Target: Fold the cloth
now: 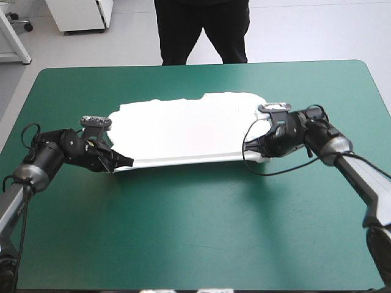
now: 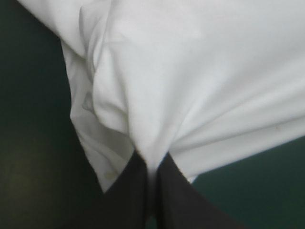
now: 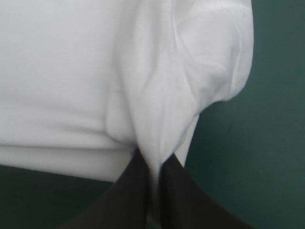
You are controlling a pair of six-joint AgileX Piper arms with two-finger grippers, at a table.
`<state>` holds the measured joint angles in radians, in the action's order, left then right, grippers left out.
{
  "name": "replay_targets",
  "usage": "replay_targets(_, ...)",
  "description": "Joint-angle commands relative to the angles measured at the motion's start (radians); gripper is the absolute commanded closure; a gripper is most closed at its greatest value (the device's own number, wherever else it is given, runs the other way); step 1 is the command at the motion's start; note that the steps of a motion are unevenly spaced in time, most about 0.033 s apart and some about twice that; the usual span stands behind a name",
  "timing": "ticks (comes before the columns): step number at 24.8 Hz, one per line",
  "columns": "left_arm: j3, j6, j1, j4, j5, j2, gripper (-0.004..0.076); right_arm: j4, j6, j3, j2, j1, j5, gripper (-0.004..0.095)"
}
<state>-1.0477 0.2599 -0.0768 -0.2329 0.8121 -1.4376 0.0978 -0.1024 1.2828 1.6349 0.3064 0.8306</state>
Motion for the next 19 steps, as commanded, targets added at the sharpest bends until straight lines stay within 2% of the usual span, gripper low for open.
replay_targets(1, 0.075, -0.010, 0.009, 0.034, -0.022, 0.122, 0.0733, -0.062, -0.012, -0.135, -0.160, -0.015, -0.065, 0.0925)
replay_targets(7, 0.210, -0.012, 0.009, 0.034, 0.017, 0.248, 0.0733, -0.027, -0.026, -0.308, -0.308, -0.015, -0.041, 0.0925)
replay_targets(13, 0.303, -0.012, 0.009, 0.029, 0.129, 0.294, 0.0733, 0.076, -0.017, -0.424, -0.389, -0.015, -0.036, 0.0925)
replay_targets(16, 0.303, -0.012, 0.009, 0.023, 0.141, 0.294, 0.0731, 0.147, 0.056, -0.426, -0.389, -0.015, 0.008, 0.0923)
replay_targets(18, 0.303, -0.005, 0.009, 0.019, 0.144, 0.294, 0.0690, 0.174, 0.075, -0.426, -0.389, -0.015, 0.020, 0.0860)
replay_targets(19, 0.303, 0.003, 0.009, 0.019, 0.160, 0.294, 0.0597, 0.174, 0.077, -0.426, -0.389, -0.015, 0.036, 0.0732)
